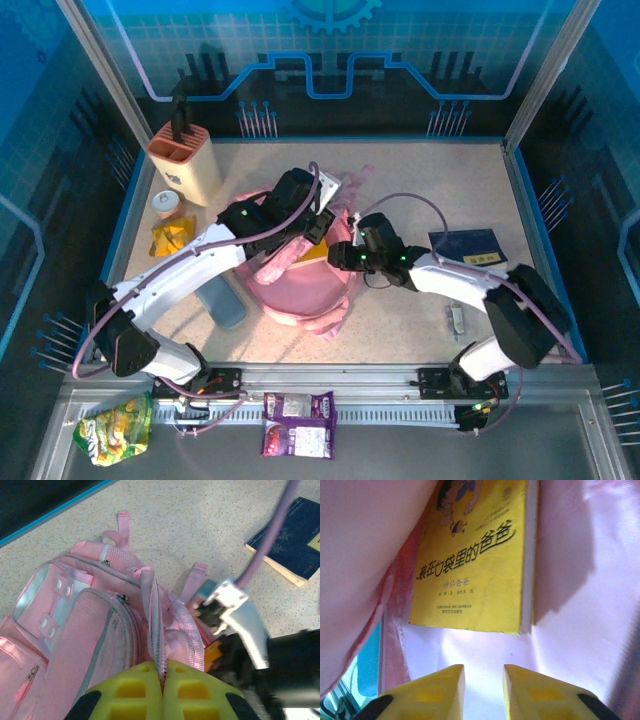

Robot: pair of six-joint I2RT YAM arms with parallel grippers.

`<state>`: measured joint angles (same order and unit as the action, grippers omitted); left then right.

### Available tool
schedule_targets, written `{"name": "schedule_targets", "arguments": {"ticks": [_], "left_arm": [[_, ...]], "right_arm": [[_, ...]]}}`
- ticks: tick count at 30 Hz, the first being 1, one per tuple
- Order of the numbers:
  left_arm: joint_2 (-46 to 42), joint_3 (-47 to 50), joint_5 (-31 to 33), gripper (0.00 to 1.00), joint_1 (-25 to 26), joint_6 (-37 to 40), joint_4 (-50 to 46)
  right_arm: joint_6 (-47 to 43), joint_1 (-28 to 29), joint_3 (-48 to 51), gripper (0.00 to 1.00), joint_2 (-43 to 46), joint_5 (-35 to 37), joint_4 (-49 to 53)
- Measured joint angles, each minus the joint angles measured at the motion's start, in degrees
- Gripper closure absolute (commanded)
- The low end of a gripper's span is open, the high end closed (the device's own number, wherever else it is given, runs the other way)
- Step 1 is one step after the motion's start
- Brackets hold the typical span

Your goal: Pack the student bag

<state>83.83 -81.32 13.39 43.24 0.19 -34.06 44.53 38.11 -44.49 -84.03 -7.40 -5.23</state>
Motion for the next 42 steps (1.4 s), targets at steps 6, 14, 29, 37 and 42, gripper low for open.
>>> {"name": "schedule_targets", "arguments": {"ticks": [6,14,29,37,42], "left_arm": [[0.0,2.5,-0.3,1.0,0.0,-0.5,0.9],[0.3,10.4,-5.0,0.77,0.0,-6.3,3.8],[3.5,13.4,-11.5,0.33,5.4,-24.6,10.1],[3.5,17.7,-11.7,0.26,7.6,-35.3,19.1],[4.4,18.4,-11.8,0.23,8.2,-38.8,23.2]], "right_arm": [[-3.0,-6.8,4.1,0.44,11.8,2.6,8.1],[-7.2,-21.6,6.2,0.17,23.6,7.2,20.7],[-9.7,-48.4,3.5,0.0,18.4,15.1,35.5],[-9.0,-55.2,3.3,0.0,8.7,13.3,33.8],[-8.7,-56.6,0.6,0.06,1.2,9.7,31.6]]}}
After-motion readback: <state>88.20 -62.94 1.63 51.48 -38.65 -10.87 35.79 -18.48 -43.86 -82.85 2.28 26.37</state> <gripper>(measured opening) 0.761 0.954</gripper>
